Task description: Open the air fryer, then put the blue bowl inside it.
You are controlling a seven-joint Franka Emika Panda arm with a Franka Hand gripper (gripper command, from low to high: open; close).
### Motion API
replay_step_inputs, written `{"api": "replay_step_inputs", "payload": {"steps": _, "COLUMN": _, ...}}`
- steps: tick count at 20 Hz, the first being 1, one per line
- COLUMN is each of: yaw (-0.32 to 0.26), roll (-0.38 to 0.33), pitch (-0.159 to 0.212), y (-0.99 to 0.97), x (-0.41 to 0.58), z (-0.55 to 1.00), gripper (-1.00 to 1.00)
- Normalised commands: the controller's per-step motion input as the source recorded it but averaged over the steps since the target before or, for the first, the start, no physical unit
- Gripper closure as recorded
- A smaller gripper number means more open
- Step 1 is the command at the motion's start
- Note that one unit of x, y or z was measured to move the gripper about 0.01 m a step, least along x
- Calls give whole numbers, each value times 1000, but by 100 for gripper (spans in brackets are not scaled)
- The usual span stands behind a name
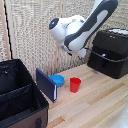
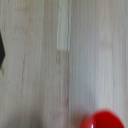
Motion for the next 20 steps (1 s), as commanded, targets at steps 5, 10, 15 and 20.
{"api": "replay_step_inputs", "payload": {"steps": 5, "yaw": 170, "roll": -121, "pitch": -4, "y": -594, "x": 0, "z": -349, "gripper": -100}}
{"api": "replay_step_inputs", "payload": {"steps": 10, "yaw": 138, "roll": -51, "pitch": -51, "y": -723, "x": -86, "z": -208, "gripper": -100}}
{"api": "replay_step_inputs", "payload": {"steps": 15, "yaw": 98, "roll": -4, "pitch": -93, "y": -805, "x": -143, "z": -186, "gripper": -100}}
{"api": "replay_step_inputs", "payload": {"steps": 20, "yaw": 29, "roll": 0, "pitch": -113, "y": -801, "x": -165, "z": -206, "gripper": -100}}
